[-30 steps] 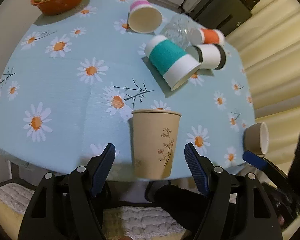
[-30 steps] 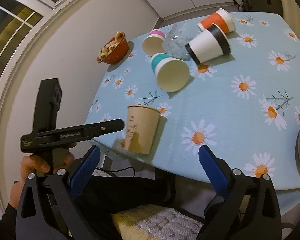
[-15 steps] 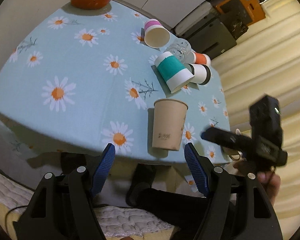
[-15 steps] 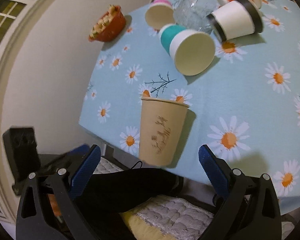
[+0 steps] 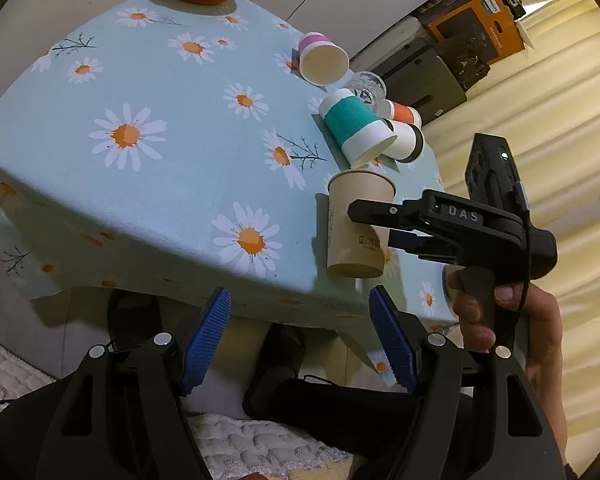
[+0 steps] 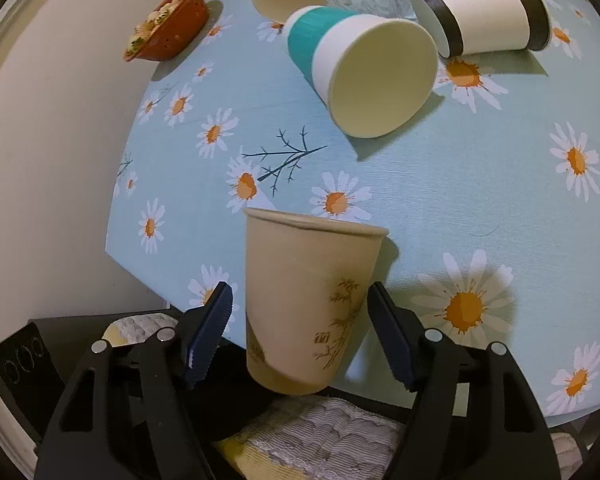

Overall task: Flip cup upright
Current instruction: 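Grasp the upright beige cup with the right gripper while the left gripper releases it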

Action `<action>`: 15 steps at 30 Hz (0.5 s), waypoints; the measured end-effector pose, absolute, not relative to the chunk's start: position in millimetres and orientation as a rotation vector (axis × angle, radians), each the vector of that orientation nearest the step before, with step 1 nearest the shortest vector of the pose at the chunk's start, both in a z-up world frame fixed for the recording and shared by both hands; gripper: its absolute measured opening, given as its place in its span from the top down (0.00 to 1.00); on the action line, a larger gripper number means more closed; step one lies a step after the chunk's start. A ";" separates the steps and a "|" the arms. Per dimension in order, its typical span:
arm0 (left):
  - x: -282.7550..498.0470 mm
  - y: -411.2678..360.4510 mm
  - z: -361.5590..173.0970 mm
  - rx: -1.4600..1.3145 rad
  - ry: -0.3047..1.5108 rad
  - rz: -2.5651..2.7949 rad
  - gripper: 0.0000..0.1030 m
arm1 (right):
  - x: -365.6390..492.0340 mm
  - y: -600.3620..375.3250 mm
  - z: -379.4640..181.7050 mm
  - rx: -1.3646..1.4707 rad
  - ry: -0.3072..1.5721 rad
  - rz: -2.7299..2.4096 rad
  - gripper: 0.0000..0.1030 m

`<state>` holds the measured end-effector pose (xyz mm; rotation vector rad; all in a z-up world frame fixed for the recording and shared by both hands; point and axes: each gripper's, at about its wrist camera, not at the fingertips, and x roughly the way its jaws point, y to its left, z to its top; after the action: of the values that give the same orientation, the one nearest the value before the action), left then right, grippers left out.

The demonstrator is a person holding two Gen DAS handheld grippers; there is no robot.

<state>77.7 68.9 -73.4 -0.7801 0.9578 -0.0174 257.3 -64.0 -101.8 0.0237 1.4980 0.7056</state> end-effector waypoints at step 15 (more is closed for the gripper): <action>83.7 72.0 -77.8 -0.796 0.929 -0.060 0.32 | 259.0 -69.5 -92.0 0.021 1.459 0.696 0.41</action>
<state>83.7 72.0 -77.8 -0.7956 0.9295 -0.0599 259.0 -69.5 -92.0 0.0205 1.4593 0.6960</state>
